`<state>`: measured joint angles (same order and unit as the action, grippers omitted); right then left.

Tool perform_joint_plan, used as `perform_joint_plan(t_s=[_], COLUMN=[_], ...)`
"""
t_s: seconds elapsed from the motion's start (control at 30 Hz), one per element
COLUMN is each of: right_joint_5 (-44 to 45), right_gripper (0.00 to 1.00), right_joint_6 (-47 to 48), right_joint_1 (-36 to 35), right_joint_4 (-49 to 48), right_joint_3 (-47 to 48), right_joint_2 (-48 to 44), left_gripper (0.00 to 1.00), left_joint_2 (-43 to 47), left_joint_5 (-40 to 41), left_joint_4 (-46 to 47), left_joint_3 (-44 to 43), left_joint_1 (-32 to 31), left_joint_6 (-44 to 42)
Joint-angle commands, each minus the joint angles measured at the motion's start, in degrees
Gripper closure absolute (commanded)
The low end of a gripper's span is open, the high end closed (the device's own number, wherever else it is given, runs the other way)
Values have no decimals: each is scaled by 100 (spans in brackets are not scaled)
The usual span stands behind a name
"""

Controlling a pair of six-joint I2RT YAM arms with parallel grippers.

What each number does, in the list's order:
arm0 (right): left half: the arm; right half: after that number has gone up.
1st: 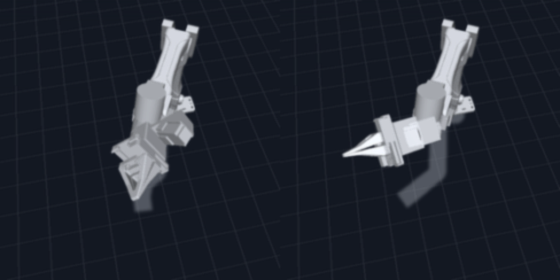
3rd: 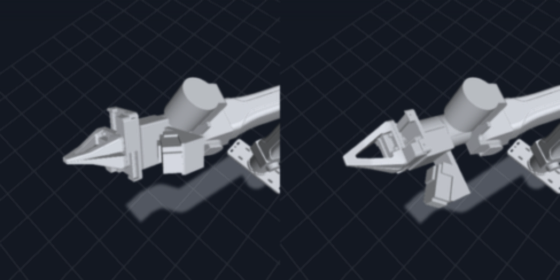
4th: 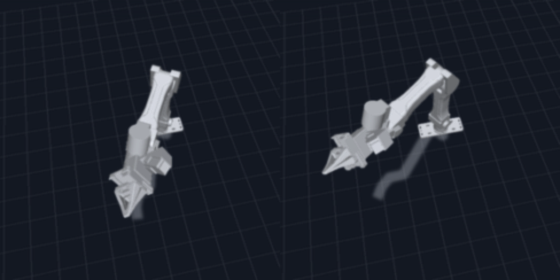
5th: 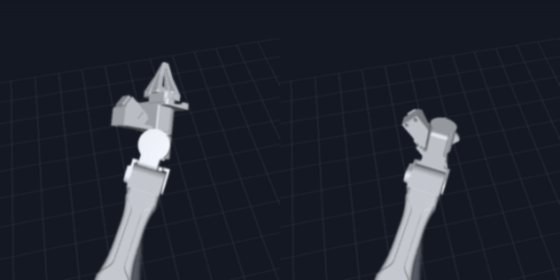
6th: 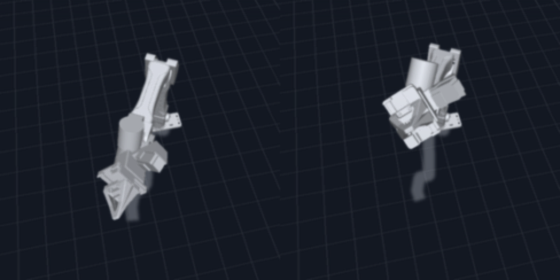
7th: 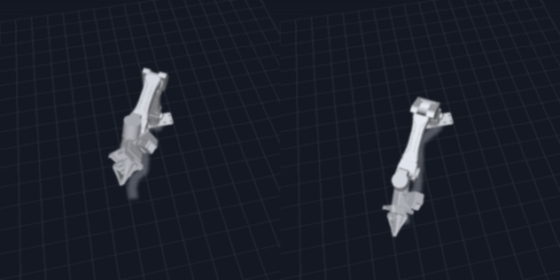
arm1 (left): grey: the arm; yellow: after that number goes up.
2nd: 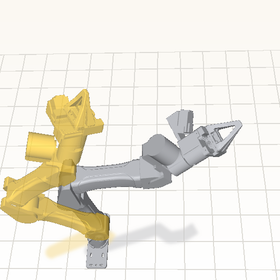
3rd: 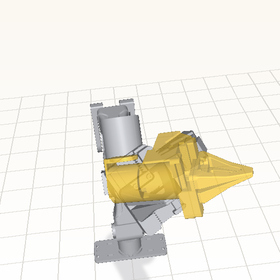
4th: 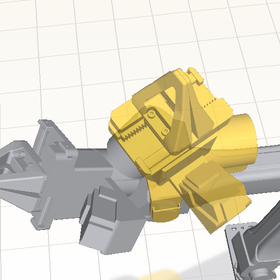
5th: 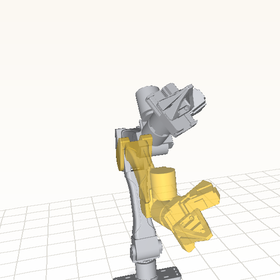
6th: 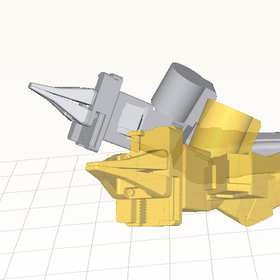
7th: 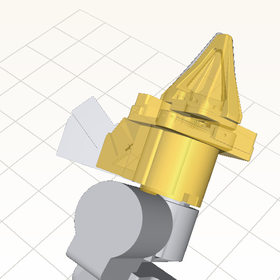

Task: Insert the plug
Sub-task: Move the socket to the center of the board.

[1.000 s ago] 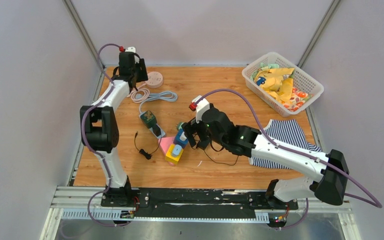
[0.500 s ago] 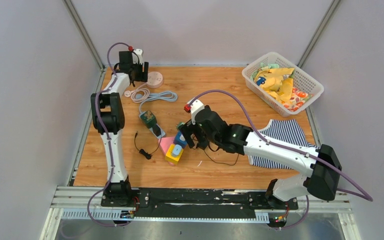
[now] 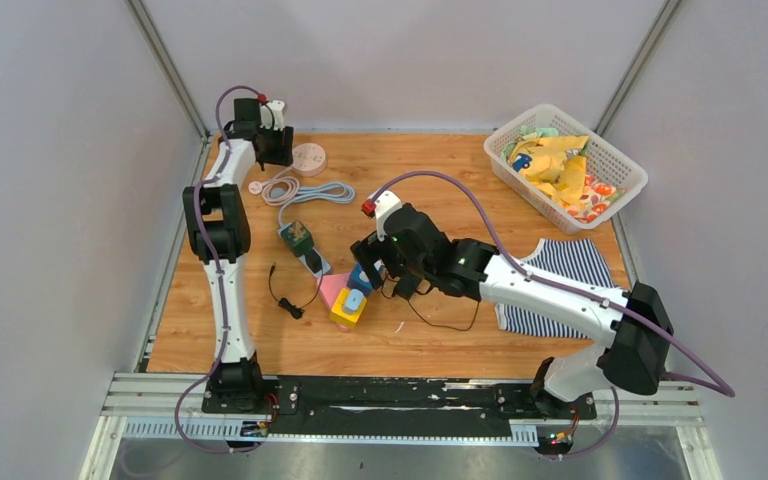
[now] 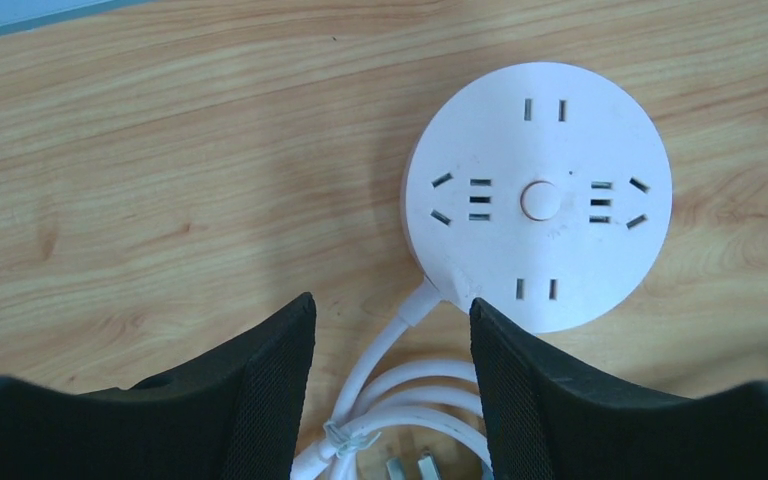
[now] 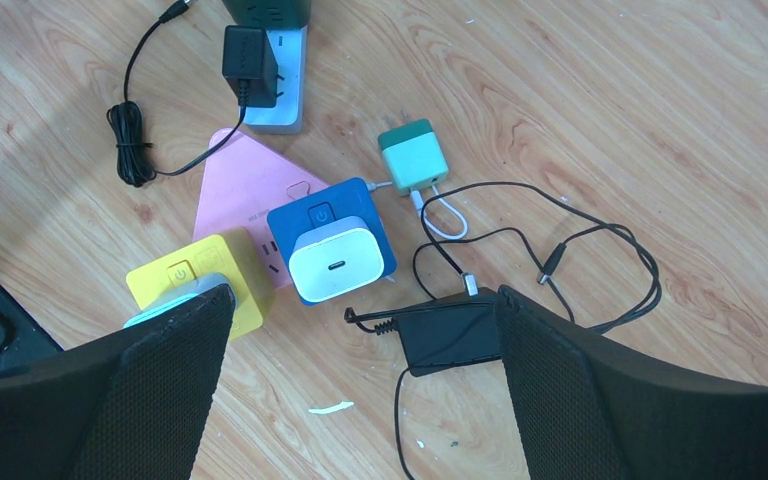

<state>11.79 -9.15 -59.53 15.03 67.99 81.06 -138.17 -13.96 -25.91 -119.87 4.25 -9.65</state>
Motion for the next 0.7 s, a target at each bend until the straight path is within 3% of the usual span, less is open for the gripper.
perform_joint_plan(t_s=[0.0,0.47,0.67], right_joint_5=[-117,-333,-373], right_gripper=[0,0,0], right_joint_6=[-35,-26,-8], right_joint_1=[126,369,477], right_joint_4=[132,132,111], right_joint_3=[91,63,85], right_joint_2=[41,-47,-26], left_gripper=[39,40,48], left_joint_2=[-177,-579,-590], left_joint_5=[14,530,795], left_joint_4=[-632,-1430,-1562], left_joint_3=[-303,-869,-820], left_joint_1=[-3,-75,-331], left_joint_6=[-95,-268,-564])
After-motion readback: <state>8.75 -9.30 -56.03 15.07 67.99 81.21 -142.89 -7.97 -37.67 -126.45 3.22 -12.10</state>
